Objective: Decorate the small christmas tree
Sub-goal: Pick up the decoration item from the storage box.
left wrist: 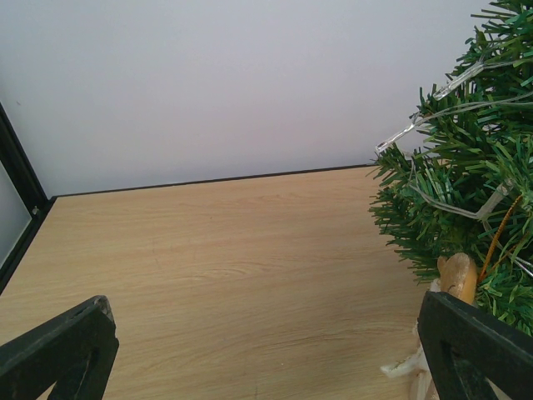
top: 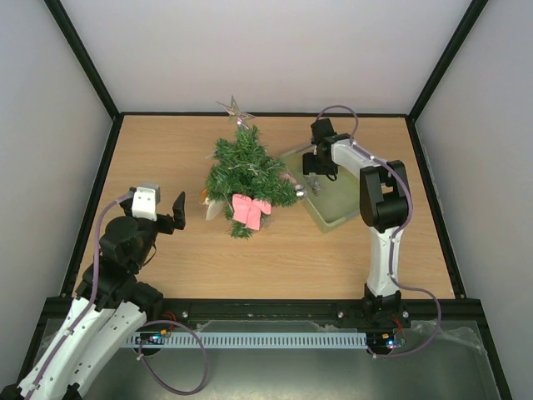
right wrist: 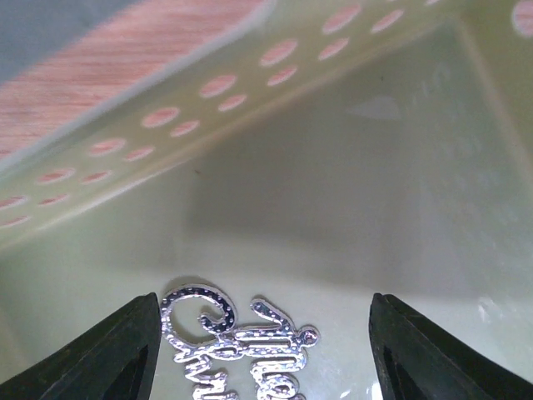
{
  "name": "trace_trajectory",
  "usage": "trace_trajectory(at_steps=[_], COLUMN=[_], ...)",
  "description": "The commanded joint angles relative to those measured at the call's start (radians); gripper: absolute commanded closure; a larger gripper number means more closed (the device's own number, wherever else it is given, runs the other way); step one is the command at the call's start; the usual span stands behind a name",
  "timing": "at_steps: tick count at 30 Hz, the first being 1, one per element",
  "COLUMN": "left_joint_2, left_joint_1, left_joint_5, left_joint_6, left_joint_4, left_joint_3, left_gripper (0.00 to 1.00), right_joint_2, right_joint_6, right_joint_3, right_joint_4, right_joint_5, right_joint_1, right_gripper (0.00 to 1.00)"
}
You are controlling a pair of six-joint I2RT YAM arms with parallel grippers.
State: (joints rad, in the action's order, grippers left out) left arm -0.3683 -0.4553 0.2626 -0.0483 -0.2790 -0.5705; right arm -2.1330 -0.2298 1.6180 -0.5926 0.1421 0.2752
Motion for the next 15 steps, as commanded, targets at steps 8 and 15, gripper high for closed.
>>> trace_trajectory(at_steps=[8,15], left_joint_2=[0.001,0.003], left_joint_1=[-0.005,-0.005], left_joint_5=[0.009,0.008], left_joint_6=[0.008,0.008], left_joint_4=[0.012,0.009], left_joint_3=[0.001,-0.001], left_gripper=[0.00,0.00], right_joint_2=[-0.048,-0.047], right_joint_6=[-0.016,-0.033], right_joint_3=[-0.062,-0.116], right_joint_4=[-0.006,0.035], right_joint_5=[-0.005,0.051], right_joint_1=[0.010,0.015], right_gripper=[0.35,0.42])
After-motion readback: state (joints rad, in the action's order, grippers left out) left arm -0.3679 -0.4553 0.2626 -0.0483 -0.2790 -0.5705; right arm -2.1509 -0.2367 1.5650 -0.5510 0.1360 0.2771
